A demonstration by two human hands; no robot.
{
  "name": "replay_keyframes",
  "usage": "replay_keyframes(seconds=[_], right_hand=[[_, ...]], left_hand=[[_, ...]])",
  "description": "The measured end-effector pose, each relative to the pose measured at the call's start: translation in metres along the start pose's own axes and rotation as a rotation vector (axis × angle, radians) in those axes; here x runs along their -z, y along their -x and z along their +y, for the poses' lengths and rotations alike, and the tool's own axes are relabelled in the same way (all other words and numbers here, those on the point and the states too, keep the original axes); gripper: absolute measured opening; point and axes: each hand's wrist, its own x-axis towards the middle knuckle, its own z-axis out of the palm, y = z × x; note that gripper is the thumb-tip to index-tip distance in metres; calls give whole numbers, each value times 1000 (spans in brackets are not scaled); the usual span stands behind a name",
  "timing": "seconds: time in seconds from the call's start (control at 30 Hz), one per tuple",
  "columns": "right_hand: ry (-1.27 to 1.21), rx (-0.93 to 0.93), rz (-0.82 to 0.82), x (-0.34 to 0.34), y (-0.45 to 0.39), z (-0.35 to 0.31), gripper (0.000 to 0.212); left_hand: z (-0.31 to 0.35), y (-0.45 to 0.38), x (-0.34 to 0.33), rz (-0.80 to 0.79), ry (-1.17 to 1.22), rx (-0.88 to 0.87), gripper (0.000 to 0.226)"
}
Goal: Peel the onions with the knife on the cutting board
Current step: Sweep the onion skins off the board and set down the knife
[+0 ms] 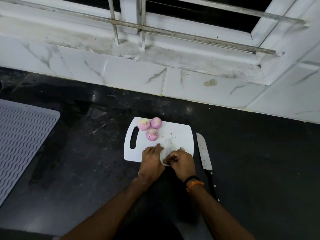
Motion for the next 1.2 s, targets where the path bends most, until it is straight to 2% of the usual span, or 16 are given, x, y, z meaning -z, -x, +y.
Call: replay_keyframes(seconds=[0.07,0.17,0.27,0.33,0.5,0.63,0.7,0.83,0.93,1.07,1.2], right_hand=[[44,-14,49,5,-9,1,8],[96,30,170,13,-25,-1,8],[196,137,208,16,-46,-6,25],[271,193,191,16,-60,-11,32],[428,307,27,6,-75,-12,54],[512,367,3,-4,-52,-2,68],[539,420,4,-7,-35,2,66],[508,471,20,0,-25,1,49],[488,478,9,0,-39,-8,46],[515,528,-61,-5,-35,-9,56],[469,621,-64,2,-5,13,42]], left_hand=[[-1,-4,0,2,14,-31,57],[-3,-5,7,-38,78,15,57],[-14,-11,6,-21,50,5,46],[-20,-16,3,-52,-1,9,46],[-22,-7,-1,-147,-64,-39,75],[-32,1,-4,-128,-68,-48,72],[-31,8,-6,-141,-61,-58,68],[-24,19,-8,-129,-43,-58,67],[-16,16,-7,-79,-31,-23,54],[-11,19,-9,-79,24,2,64],[-7,24,-12,-101,11,-28,74]])
